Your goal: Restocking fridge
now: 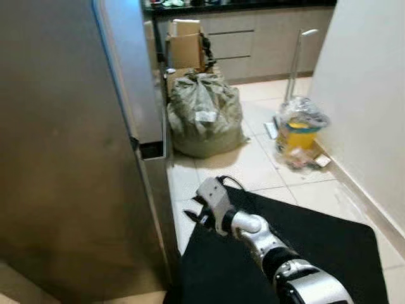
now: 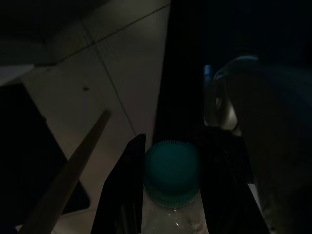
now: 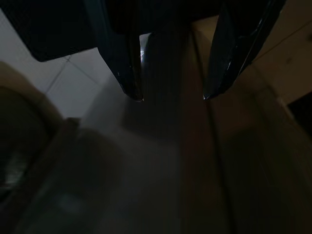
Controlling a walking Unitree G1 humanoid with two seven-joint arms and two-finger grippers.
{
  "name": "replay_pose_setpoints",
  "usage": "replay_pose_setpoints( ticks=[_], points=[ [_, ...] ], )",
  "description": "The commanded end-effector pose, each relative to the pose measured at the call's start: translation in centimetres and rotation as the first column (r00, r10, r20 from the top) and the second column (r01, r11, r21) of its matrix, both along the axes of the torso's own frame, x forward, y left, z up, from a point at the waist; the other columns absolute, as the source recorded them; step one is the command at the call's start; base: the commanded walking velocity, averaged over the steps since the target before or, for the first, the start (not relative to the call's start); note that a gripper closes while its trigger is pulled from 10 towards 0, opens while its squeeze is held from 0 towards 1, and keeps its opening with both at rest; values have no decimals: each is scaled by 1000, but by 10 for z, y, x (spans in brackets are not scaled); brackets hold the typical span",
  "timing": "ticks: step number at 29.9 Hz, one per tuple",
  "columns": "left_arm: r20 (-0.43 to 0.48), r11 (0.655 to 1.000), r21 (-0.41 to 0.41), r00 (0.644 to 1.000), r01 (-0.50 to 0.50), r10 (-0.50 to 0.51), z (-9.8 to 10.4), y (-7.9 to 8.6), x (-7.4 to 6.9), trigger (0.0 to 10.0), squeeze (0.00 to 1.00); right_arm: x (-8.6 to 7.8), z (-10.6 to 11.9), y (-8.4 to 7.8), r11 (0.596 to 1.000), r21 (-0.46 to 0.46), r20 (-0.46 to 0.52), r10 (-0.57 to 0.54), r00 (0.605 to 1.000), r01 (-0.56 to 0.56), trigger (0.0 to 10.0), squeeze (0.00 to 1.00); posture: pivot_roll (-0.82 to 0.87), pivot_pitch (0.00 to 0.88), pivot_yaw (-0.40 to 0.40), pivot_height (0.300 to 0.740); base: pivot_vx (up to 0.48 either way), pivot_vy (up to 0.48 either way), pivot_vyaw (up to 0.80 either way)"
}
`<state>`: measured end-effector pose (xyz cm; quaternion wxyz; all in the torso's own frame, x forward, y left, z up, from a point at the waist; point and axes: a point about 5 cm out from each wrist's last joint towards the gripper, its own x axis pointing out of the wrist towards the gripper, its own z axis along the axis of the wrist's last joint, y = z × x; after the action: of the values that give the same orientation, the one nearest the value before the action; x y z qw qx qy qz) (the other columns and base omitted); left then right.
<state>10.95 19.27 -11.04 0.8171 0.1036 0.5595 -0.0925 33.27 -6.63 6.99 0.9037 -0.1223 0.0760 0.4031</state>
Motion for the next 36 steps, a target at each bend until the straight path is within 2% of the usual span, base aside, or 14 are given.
replay_pose_setpoints(
  ticks=[1, 7, 9, 13, 15, 24, 26, 34, 35, 36],
  points=[
    [-36, 1000, 2, 999, 12, -12, -2, 1, -8, 10000, 0, 2, 3, 1, 1000, 13, 22, -23, 999, 23, 10000, 0, -11, 39, -4, 740, 0, 0, 0],
    [-33, 1000, -3, 999, 15, -15, -2, -1, -7, 10000, 0, 6, 11, 6, 996, 70, 33, -52, 998, 50, 10000, 0, -14, 41, -5, 740, 0, 0, 0],
    [-34, 1000, -5, 999, 17, -17, -2, -1, -7, 10000, 0, 6, 17, 15, 992, 127, 34, -24, 999, 20, 10000, 0, -17, 42, -6, 740, 0, 0, 0],
    [-34, 1000, -5, 999, 18, -18, -2, -1, -7, 10000, 0, 2, 21, 27, 986, 165, 39, 31, 999, -37, 10000, 0, -15, 43, -6, 740, 0, 0, 0],
    [-34, 1000, -8, 999, 17, -17, -2, -2, -7, 10000, 0, -2, 24, 42, 980, 182, 53, 77, 996, -86, 10000, 0, -10, 44, -9, 740, 0, 0, 0],
    [-37, 1000, -11, 999, 18, -19, -3, -3, -9, 10000, 0, 2, 33, 58, 985, 157, 61, 61, 996, -69, 10000, 0, -7, 57, -18, 740, 0, 0, 0],
    [-37, 1000, -15, 999, 18, -19, -3, -5, -10, 10000, 0, 7, 40, 61, 988, 149, 77, 37, 996, -49, 10000, 0, 4, 68, -27, 740, 0, 0, 0],
    [-36, 1000, -18, 999, 15, -16, -4, -6, -12, 10000, 0, 15, 49, 63, 989, 144, 83, -32, 996, 20, 10000, 0, 12, 81, -36, 740, 0, 0, 0],
    [-36, 1000, -19, 999, 14, -15, -4, -7, -12, 10000, 0, 16, 52, 65, 988, 150, 82, -50, 995, 37, 10000, 271, 11, 84, -36, 740, 0, 0, 0],
    [-41, 1000, -19, 999, 17, -17, -4, -7, -14, 10000, 0, 16, 53, 70, 983, 178, 54, -47, 997, 36, 10000, 1000, 11, 86, -37, 740, 0, 0, 0]
  ],
)
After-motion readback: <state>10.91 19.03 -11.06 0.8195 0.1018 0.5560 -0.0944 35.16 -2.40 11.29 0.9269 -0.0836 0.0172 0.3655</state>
